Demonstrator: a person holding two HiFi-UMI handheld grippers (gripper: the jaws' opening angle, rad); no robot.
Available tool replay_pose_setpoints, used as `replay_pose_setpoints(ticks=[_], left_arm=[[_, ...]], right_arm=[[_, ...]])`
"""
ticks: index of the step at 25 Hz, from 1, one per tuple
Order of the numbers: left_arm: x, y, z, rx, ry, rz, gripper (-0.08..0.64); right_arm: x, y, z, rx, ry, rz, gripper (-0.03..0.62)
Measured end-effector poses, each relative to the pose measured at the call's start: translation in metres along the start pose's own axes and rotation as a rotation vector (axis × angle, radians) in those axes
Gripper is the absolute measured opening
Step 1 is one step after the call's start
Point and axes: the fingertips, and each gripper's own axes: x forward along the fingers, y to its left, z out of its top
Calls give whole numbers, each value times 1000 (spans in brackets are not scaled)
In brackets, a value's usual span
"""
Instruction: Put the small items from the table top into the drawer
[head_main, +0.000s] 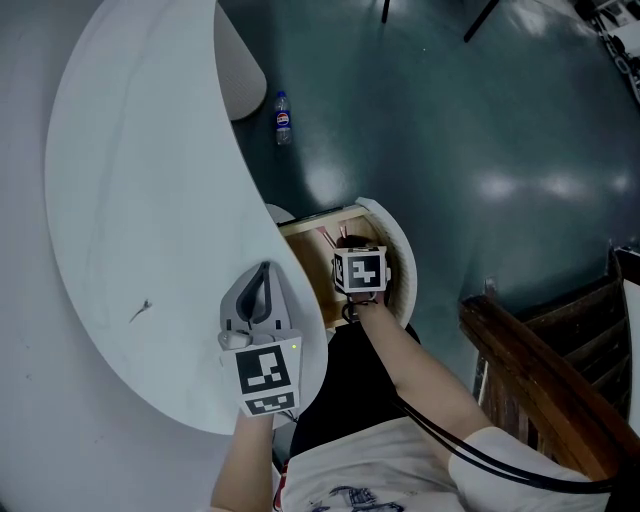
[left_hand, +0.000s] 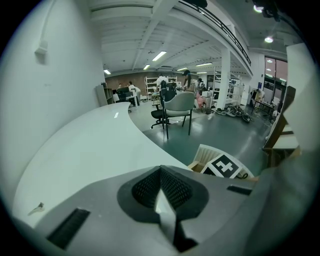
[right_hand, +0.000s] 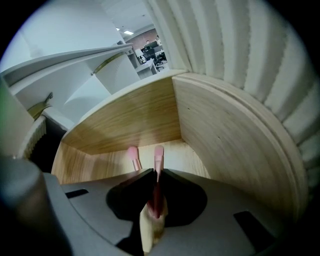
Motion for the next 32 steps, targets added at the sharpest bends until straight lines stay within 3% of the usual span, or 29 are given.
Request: replay_pose_setpoints(ticks=[4,9,15,21,32], left_arm=[[0,-4,-2,26,-6,9,35],[-9,-3,-4,-63,-10,3,35],[-49,7,-1,-111,-37,33,35],[-114,34,5,-173,-94,103,35],[-225,87,-24,-304,-174,273,35]], right_arm=[[-1,2,1,-6,-1,13,64],[-9,7,8,-25,-17,22,66],[-51,29,22,-69,-65,40,64],[-123,56,41,-180,-132,60,66],[-233,140,42,-364,-227,177,64]])
